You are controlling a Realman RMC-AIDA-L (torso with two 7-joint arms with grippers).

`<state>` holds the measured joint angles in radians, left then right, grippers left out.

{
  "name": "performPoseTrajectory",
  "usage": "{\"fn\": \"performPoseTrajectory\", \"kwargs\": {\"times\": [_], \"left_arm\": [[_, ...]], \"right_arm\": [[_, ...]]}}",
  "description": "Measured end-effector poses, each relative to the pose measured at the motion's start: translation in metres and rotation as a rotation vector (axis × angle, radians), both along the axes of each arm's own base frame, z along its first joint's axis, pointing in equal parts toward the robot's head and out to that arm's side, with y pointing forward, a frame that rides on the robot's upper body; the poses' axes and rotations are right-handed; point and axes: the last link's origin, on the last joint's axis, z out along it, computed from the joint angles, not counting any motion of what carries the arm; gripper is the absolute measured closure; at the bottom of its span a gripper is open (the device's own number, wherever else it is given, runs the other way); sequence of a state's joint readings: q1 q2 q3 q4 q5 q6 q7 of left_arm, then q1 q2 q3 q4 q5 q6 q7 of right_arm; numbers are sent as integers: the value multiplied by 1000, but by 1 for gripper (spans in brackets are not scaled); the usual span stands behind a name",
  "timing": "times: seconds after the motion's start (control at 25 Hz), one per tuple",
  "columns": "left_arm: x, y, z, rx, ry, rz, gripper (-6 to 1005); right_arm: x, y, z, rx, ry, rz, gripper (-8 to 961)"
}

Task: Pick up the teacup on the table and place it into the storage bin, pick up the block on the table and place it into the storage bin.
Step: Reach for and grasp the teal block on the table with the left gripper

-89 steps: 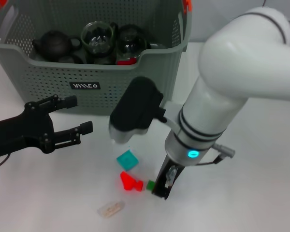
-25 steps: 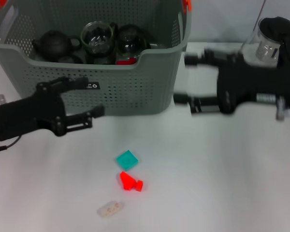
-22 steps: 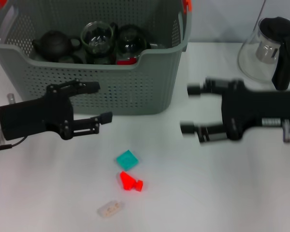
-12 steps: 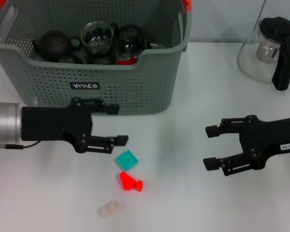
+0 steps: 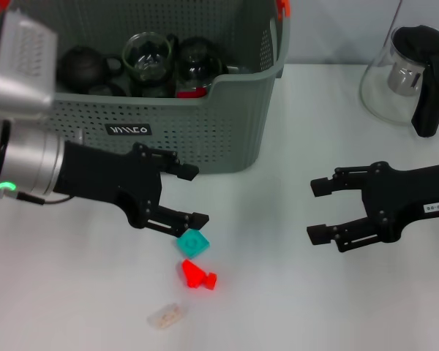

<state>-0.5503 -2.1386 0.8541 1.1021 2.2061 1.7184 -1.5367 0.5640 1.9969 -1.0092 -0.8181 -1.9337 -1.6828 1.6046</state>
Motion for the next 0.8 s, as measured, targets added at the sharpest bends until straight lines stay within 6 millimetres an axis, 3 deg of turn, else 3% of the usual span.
{"fn": "performPoseTrajectory", "kwargs": {"times": [0.36,0.8], "left_arm": [[33,14,0,31,241,101,223],[48,10,-22,24,411,263,239]], "right_arm": [[5,4,7,10,-26,-25,26],[2,10,13,28,-23,-31,26]]}}
